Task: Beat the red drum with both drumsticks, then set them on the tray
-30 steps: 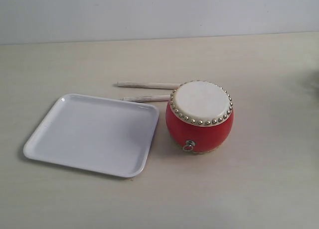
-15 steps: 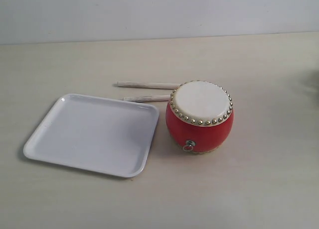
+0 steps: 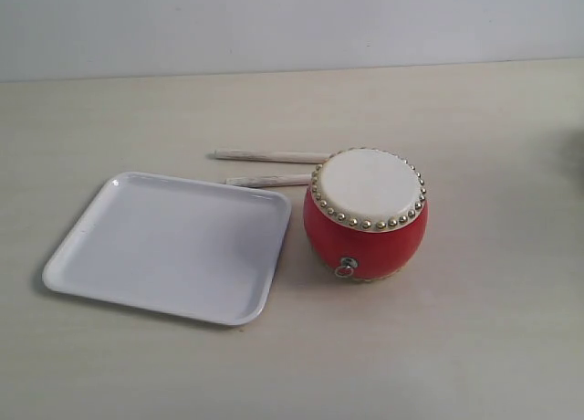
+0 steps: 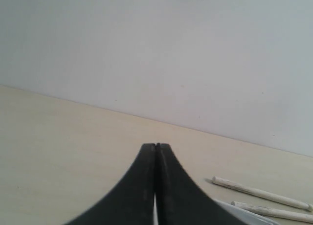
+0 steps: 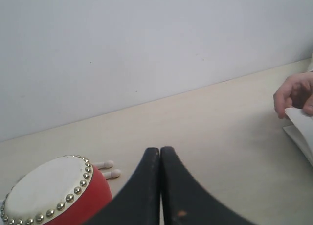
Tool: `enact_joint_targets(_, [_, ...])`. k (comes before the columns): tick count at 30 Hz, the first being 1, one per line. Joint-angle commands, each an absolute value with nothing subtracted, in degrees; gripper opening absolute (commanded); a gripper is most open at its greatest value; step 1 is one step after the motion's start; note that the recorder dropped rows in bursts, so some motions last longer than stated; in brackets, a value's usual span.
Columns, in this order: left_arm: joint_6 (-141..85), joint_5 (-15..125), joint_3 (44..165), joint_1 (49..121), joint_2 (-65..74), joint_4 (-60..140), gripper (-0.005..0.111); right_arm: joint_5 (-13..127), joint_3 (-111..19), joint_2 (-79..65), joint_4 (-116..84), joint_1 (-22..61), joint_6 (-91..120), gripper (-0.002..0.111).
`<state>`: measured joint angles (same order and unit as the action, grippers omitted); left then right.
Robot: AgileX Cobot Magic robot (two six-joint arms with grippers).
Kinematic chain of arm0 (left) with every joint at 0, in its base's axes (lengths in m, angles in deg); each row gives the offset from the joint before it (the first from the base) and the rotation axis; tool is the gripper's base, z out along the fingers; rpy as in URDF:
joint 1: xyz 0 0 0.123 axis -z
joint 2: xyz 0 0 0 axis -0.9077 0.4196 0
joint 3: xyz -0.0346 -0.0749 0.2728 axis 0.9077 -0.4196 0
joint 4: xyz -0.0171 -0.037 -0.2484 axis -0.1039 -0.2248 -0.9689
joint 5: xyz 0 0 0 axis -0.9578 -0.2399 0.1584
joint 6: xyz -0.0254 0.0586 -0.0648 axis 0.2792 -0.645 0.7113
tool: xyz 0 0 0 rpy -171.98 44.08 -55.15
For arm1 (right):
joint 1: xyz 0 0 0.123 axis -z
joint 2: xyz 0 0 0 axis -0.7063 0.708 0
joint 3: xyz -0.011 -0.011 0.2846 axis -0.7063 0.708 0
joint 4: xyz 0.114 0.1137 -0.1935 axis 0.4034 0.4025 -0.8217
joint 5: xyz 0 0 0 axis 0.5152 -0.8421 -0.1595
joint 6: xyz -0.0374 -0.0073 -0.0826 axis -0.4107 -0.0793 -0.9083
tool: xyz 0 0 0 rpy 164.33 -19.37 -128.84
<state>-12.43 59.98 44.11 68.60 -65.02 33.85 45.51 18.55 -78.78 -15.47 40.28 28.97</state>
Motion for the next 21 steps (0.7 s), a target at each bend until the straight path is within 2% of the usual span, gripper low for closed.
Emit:
enact_joint_targets(1, [-12.2,59.7,43.9,68.7,-65.4,34.0,0.0,45.7,18.8,-79.1,-15.5,40.3,28.8,0.0])
enact_joint_targets(14, [-12.2,59.7,43.9,68.7,-65.4,34.0,0.0,46.4,18.8,-79.1,-13.6,40.3,29.3,0.0])
enact_joint_targets(21, [-12.2,58.7,43.9,68.7,-65.4,34.0,0.0,62.8,18.8,-79.1,9.6,40.3,38.7,0.0])
